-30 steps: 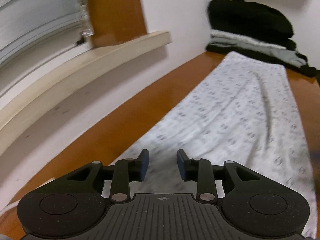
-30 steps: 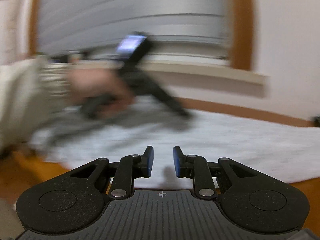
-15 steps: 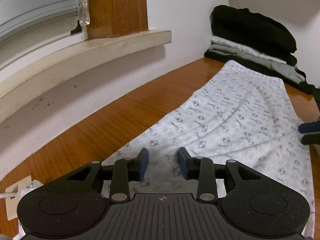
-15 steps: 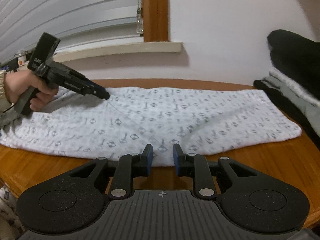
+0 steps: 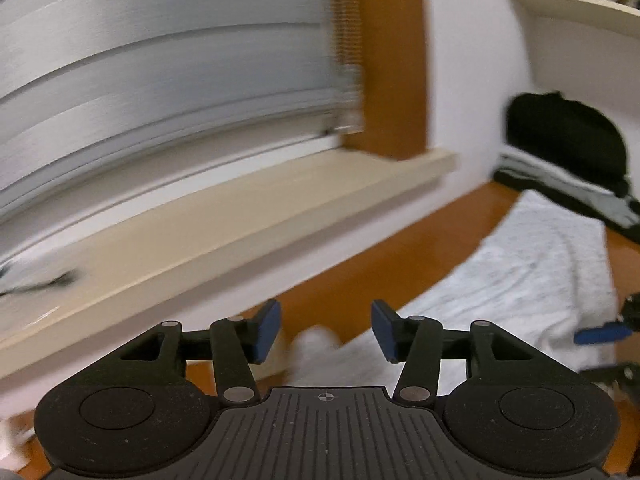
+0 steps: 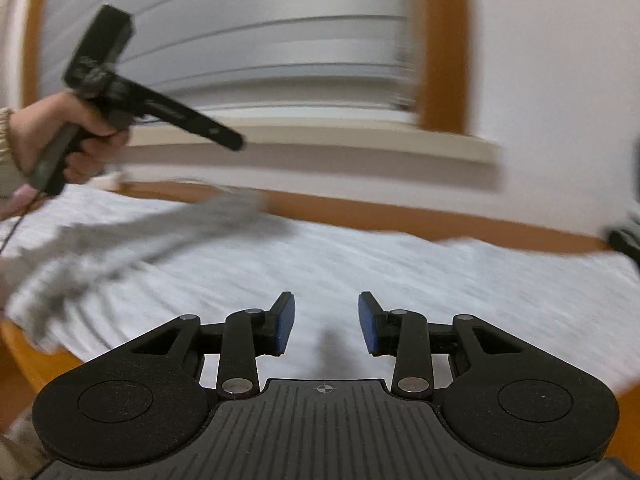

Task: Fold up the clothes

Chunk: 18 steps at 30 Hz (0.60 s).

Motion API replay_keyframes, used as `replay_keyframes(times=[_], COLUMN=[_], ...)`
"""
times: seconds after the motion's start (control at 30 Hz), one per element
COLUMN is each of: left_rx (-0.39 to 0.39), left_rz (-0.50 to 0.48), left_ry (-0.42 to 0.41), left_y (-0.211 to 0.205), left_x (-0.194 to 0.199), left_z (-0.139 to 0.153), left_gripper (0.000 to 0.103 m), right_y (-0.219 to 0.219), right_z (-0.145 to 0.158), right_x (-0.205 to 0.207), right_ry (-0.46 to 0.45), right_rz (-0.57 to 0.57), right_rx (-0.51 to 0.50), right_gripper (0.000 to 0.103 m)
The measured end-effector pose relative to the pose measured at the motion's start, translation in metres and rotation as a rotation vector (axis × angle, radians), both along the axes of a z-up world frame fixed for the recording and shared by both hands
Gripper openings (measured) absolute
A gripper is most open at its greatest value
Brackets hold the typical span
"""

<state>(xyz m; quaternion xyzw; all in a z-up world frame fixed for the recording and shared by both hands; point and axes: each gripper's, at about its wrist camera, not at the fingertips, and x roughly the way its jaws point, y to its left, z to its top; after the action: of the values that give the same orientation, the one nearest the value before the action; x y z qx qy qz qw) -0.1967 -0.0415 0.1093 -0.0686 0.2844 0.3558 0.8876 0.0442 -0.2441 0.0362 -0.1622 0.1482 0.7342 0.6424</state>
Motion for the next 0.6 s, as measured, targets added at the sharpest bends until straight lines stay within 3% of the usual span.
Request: replay_keyframes(times=[0.13,0.33,0.5,0.6], left_rx=[-0.014,-0.076,-0.125,-0.134], left_rz=[0.096,0.207,0.265,0.269], left_ry=[-0.009,-0.05,-0.084,-0.09], left_y=[0.01,0.025,0.035,0.036], left_x=[-0.059,-0.126,-0.155,-0.16], left_z=[-0.007,-0.043,-0.062,-0.066], left_gripper=[0.059,0.059,0.059,0.059], right_y=[0.034,0.081,0.117,0.129], right_z=[0.008,0.01,0.007,0.0], right_x=[-0.067,-0.166,-0.219,-0.246], right_ry=[0.022,0.03,0.012,-0.043], right_rz=[0.152,0.376,0.461,0.467], right_rx=[-0.008,-0.071,-0.153,-0.189], right_gripper=[0.037,0.043,0.049,0.052])
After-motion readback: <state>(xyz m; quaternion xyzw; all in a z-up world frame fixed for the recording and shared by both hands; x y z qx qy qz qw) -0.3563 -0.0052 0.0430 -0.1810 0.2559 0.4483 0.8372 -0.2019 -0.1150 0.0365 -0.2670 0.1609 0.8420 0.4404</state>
